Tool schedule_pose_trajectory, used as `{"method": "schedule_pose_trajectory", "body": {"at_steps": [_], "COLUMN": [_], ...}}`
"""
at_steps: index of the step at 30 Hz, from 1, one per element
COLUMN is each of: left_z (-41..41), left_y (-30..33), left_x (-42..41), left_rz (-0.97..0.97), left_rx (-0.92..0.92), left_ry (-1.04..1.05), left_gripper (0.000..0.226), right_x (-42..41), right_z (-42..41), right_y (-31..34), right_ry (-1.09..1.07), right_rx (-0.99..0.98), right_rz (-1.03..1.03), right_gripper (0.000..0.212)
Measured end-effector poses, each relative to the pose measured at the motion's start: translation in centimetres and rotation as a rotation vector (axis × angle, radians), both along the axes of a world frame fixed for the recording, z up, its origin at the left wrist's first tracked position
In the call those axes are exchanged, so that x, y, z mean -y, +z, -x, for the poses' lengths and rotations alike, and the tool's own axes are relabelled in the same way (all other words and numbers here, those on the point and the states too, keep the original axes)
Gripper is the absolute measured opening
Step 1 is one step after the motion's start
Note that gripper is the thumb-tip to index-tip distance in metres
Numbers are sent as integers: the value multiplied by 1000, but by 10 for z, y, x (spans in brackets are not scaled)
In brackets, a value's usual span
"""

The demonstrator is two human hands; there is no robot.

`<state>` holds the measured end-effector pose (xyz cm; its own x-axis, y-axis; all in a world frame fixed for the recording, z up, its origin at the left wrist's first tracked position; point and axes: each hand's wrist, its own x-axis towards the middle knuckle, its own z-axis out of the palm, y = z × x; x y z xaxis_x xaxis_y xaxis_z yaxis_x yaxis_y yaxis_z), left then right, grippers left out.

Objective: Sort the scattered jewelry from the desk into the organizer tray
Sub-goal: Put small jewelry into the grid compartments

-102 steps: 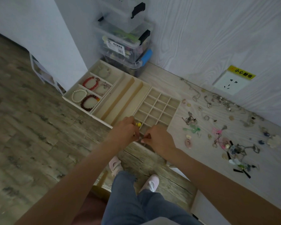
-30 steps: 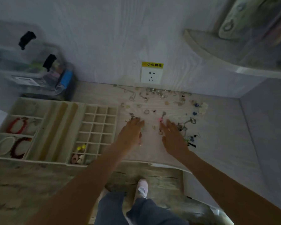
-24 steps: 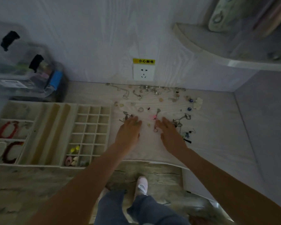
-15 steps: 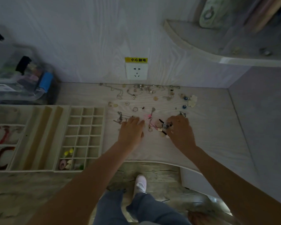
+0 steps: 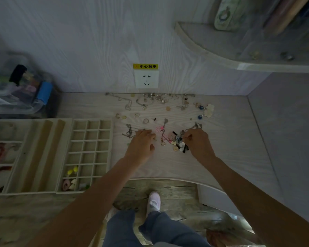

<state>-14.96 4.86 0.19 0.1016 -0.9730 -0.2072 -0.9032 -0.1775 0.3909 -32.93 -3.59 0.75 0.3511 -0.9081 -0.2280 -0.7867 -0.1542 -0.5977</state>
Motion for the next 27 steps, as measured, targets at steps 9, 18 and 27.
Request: {"method": "schedule_pose_trajectory", "body": {"at_steps": [9,18,27], "left_z": [1,-35,-57], "left_y": [50,70,71], "left_x": [3,-7,-29], "left_rz": [145,178,97], "left_rx": [-610,-1068,-1255], "left_ry": [173,526,661], "left_gripper": [28,16,20], "right_x": [0,-10,-24], "right_z": [-45,-88,-117], "right_y": [53,65,68], "right_ry": [-163,-167,-186], "right_rx": [683,1026,994], "right_rz": [-449,-786,-852], "right_gripper": [6,15,16]}}
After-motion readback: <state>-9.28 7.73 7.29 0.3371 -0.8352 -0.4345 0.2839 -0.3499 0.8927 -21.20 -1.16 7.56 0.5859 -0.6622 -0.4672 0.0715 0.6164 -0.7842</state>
